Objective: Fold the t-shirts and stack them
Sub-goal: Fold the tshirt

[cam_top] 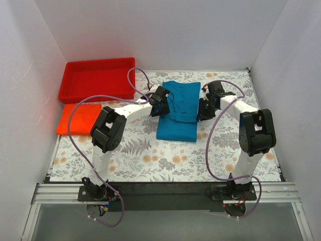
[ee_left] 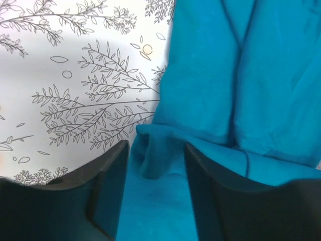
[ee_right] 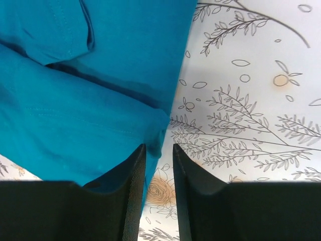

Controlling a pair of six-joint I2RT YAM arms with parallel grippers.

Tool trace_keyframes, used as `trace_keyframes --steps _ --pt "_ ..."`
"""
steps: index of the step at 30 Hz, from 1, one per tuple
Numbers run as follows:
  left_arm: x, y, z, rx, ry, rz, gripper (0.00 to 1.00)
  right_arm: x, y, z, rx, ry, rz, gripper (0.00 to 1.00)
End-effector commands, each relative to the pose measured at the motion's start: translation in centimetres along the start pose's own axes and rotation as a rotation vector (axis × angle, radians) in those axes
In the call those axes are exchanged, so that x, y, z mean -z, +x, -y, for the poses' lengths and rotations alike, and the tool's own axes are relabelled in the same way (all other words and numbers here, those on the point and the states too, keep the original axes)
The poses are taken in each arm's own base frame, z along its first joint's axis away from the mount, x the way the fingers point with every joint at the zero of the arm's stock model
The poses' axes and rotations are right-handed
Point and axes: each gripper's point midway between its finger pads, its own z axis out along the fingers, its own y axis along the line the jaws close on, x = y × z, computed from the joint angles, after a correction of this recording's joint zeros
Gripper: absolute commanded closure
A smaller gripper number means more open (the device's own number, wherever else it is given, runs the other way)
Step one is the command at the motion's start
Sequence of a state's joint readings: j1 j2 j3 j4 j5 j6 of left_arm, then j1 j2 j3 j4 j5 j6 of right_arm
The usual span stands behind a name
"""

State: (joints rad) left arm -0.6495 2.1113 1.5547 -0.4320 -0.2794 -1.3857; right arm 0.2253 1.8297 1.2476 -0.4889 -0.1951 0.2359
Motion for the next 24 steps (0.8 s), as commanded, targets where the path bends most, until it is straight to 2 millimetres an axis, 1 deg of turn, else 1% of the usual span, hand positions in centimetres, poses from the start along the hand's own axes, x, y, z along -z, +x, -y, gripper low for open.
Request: trace_keyframes --steps 1,2,3,4,5,6,7,8,9,10,11,12,13,14,15,16,18,19,21,22,23,24 --pt "4.9 -4.2 1.8 0.027 0.074 0.145 0.46 3.2 -3.9 -1.9 0.092 -0.008 0.168 0.65" --pt "5.6 -4.4 1.6 0.023 0.062 0.174 0.43 3.4 -3.4 -1.8 0.103 0.005 0.175 0.65" --pt "5.9 -3.5 1.1 0.008 0.046 0.176 0.42 3.7 -3.8 -2.8 0.132 -0.012 0.211 0.66" --pt "7.6 -3.3 2.1 0.0 0.075 0.2 0.42 4.8 -4.0 -3.7 0.155 -0.035 0.249 0.67" --pt "8.2 -2.8 2.2 -0.006 0.08 0.201 0.43 4.9 -3.7 -4.2 0.169 -0.055 0.26 0.69" --pt "8.6 -1.8 2.4 -0.008 0.098 0.187 0.45 4.6 -2.8 -5.1 0.189 -0.088 0.255 0.73" --pt "8.7 -0.1 2.3 -0.014 0.105 0.162 0.47 5.0 -3.1 -6.0 0.211 -0.114 0.288 0.76" --pt "9.2 0.5 2.4 -0.009 0.119 0.155 0.54 4.8 -2.8 -6.5 0.236 -0.133 0.29 0.78" --pt "9.3 1.4 2.5 -0.011 0.128 0.141 0.57 4.6 -2.2 -7.7 0.266 -0.169 0.275 0.82" --pt "9.2 3.0 2.3 -0.02 0.131 0.118 0.6 4.0 -1.9 -8.0 0.279 -0.18 0.258 0.83" --pt "9.0 3.8 2.2 -0.026 0.131 0.106 0.63 3.7 -1.6 -8.4 0.299 -0.189 0.246 0.85" --pt "8.9 4.5 2.3 -0.034 0.133 0.093 0.67 2.9 -1.0 -9.2 0.319 -0.204 0.222 0.88" --pt "8.8 5.8 2.1 -0.052 0.129 0.069 0.69 2.5 -0.7 -9.5 0.33 -0.208 0.212 0.89" --pt "8.5 6.5 2.0 -0.056 0.125 0.056 0.71 2.1 -0.7 -9.8 0.34 -0.209 0.208 0.9" --pt "8.3 7.3 1.8 -0.06 0.119 0.041 0.74 1.2 0.0 -10.2 0.354 -0.215 0.185 0.91" --pt "8.1 7.9 1.6 -0.058 0.117 0.025 0.75 0.7 0.2 -10.4 0.364 -0.22 0.177 0.91" --pt "7.7 9.1 1.0 -0.057 0.105 -0.004 0.76 -0.1 0.6 -11.2 0.386 -0.245 0.168 0.91" --pt "7.6 9.5 1.0 -0.062 0.105 -0.014 0.76 -0.9 0.8 -11.2 0.387 -0.248 0.148 0.91" --pt "7.3 10.3 0.6 -0.075 0.094 -0.027 0.76 -1.7 0.9 -11.4 0.395 -0.255 0.134 0.91" --pt "6.9 11.0 0.3 -0.088 0.081 -0.038 0.76 -2.5 1.2 -11.3 0.398 -0.252 0.119 0.91" --pt "6.7 11.4 0.1 -0.094 0.077 -0.048 0.77 -2.7 0.8 -11.5 0.405 -0.251 0.126 0.91" --pt "6.5 11.9 -0.4 -0.103 0.067 -0.061 0.77 -3.0 0.4 -11.2 0.409 -0.232 0.134 0.91"
